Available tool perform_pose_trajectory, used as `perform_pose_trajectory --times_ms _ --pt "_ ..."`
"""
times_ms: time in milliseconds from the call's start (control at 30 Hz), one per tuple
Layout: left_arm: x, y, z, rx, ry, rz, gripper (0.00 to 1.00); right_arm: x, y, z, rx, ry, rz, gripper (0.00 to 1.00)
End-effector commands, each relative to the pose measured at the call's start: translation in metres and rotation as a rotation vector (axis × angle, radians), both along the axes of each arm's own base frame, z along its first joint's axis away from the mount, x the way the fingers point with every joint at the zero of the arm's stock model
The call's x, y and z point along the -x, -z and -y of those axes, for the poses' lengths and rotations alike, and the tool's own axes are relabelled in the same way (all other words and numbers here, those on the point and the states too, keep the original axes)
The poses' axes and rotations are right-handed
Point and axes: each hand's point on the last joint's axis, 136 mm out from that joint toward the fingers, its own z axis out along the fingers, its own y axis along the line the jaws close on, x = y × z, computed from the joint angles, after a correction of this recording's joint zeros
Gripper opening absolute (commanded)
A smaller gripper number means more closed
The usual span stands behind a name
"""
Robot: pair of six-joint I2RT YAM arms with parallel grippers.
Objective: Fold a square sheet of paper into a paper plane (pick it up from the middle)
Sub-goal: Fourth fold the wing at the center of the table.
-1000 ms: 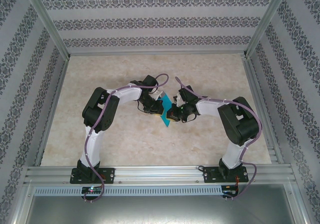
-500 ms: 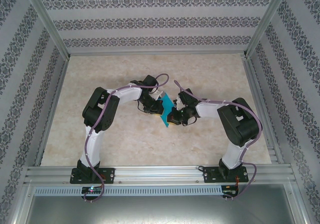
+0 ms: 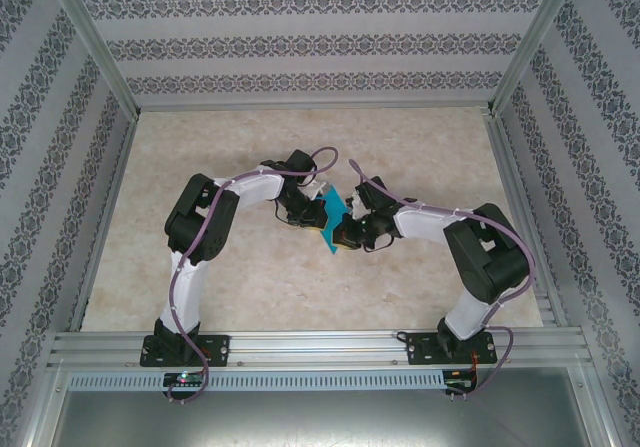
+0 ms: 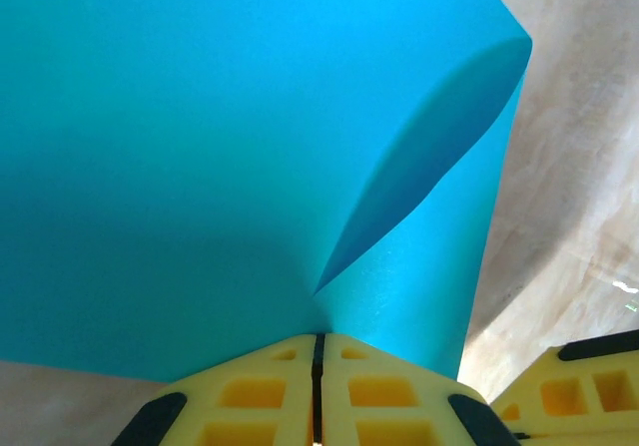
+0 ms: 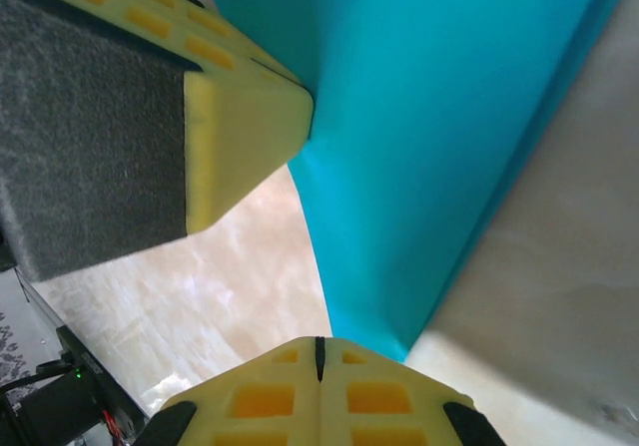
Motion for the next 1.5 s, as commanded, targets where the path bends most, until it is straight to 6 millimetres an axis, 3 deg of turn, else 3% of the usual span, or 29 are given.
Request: perform_pose_trajectory --times_ms 0,200,567,967,1100,1267,1467 --pt "0.039 0.077 -0.056 -0.306 0.013 -0.141 0.1 -0.003 0.003 -0.013 -0.016 -0.022 -0.009 0.03" --pt "0.04 0.078 -0.057 -0.306 0.013 -0.141 0.1 0.013 0.019 -0.009 0.025 -0.059 -0.05 0.03" --pt "0.039 0.078 -0.056 -0.309 0.013 -0.142 0.1 0.045 0.035 0.015 0.125 -0.083 -0.103 0.02" --pt "0.037 0.076 -0.055 -0.303 0.014 -0.137 0.1 0.057 0.029 0.027 0.174 -0.091 -0.095 0.02" --pt "0.037 0.076 -0.054 -0.298 0.014 -0.136 0.1 0.049 0.016 0.022 0.128 -0.077 -0.068 0.02" --pt "0.036 0.074 -0.053 -0.289 0.01 -0.129 0.1 0.004 -0.014 0.026 0.001 0.067 0.02 0.03" --pt "0.034 0.07 -0.052 -0.282 0.01 -0.119 0.1 -0.041 -0.025 0.038 -0.021 0.146 0.061 0.12"
